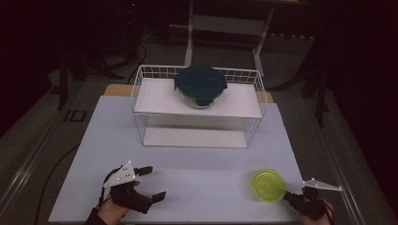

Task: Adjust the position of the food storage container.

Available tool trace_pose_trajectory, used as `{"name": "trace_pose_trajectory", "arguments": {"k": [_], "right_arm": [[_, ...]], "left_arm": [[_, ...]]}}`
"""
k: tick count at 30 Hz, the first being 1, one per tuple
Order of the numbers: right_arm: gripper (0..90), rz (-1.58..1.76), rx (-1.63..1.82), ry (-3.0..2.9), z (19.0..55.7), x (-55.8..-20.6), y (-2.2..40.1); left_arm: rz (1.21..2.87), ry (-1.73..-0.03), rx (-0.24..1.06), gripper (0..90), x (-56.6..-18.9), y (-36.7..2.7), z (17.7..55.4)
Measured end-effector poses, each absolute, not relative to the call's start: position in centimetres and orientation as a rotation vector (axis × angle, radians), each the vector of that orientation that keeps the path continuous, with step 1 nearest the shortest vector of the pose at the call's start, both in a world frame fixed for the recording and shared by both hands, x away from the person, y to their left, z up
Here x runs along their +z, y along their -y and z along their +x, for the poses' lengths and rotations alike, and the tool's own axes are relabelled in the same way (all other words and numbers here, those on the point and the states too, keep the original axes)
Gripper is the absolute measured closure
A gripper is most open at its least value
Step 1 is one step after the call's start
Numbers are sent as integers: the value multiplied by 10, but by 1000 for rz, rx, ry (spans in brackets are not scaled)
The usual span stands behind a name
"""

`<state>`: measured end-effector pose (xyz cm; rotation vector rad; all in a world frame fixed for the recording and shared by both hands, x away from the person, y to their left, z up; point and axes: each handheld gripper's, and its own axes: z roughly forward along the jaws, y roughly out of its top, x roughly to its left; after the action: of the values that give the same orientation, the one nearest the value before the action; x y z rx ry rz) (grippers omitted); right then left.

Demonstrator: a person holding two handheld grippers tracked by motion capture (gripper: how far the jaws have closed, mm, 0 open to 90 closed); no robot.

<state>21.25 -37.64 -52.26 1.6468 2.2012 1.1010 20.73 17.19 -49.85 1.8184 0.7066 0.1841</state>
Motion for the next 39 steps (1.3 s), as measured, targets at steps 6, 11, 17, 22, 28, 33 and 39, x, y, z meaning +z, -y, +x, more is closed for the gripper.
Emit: {"name": "trace_pose_trajectory", "arguments": {"k": [6,11,17,22,28,33,39], "right_arm": [[900,1599,1105,-2257,222,-519,359],[900,1564,1093,-2303,229,-518,345],[900,1536,1086,-2347,235,-518,332],[900,1504,1069,-2402,242,-519,316],[900,1488,1052,-2428,243,-520,310],[900,1504,1055,-2435,240,-523,311],[900,1479,1049,-2475,241,-522,299]], "left_arm": [[1819,-705,184,0,-499,-172,207],[1819,-705,182,0,-499,-172,207],[1820,-704,181,0,-499,-172,207],[1819,-704,182,0,-499,-172,207],[1819,-702,180,0,-499,-172,207],[1820,-702,183,0,-499,-173,207],[1821,-701,178,0,-499,-171,207]]}}
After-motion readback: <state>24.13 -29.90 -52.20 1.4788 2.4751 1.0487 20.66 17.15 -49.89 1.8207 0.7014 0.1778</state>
